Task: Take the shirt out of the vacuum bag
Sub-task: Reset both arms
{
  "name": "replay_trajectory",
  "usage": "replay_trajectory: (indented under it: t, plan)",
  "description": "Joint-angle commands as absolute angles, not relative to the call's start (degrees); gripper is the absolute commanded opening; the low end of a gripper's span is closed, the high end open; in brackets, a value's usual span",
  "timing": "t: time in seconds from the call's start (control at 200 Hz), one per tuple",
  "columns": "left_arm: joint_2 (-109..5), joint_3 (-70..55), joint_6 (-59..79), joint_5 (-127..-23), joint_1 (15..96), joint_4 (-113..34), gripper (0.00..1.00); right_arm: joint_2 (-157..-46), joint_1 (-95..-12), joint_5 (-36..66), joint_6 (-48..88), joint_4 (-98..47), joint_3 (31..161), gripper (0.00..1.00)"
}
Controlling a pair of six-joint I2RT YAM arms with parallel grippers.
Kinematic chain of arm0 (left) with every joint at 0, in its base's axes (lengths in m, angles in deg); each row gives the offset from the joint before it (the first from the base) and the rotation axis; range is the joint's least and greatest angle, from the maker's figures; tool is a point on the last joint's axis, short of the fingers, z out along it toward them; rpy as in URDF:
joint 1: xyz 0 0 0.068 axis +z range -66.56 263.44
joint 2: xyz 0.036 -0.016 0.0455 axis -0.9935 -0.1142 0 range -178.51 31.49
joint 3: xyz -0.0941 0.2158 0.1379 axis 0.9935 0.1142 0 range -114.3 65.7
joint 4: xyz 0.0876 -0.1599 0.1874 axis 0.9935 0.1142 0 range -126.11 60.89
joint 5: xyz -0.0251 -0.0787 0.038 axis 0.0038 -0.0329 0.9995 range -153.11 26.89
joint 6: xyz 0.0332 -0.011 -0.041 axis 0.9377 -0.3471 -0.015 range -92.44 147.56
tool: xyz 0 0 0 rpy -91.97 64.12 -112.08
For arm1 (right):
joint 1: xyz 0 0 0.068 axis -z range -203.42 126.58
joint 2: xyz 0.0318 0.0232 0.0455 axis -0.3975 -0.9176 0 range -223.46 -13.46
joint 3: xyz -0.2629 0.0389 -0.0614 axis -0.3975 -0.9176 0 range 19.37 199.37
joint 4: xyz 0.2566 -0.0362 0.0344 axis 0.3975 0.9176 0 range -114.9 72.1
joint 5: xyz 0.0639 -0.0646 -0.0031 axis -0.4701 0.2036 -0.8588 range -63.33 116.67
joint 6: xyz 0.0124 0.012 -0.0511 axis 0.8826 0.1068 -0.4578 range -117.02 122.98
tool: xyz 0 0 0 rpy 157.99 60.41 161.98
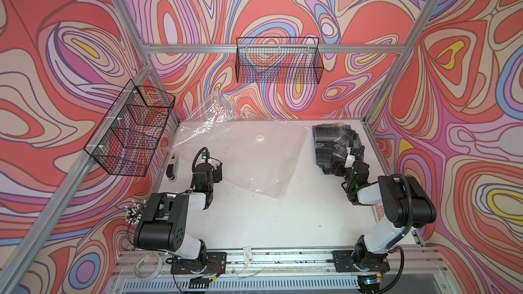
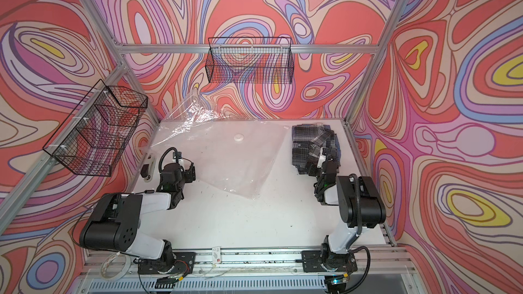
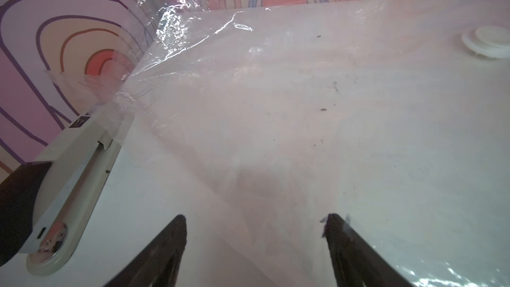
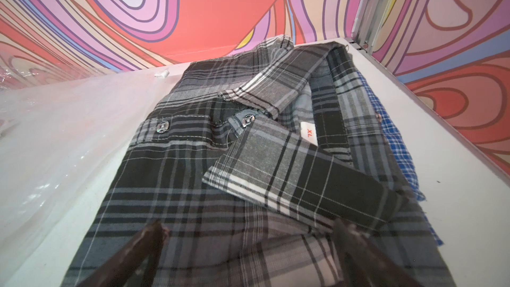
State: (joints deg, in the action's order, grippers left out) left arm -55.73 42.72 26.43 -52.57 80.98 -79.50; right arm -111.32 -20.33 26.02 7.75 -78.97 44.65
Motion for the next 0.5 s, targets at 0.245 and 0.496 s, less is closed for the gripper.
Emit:
replay_trajectory:
  t: [0.245, 0.496]
  plan:
    - [-56.66, 45.27, 25.39, -53.98, 81.75, -89.32, 1.0, -111.63, -20.96, 26.8, 6.32, -80.75, 45.49, 0.98]
    - [-56.92, 44.28, 25.94, -55.6, 81.64, -87.66, 1.0, -111.63, -20.96, 26.84, 6.32, -80.63, 45.53, 0.99]
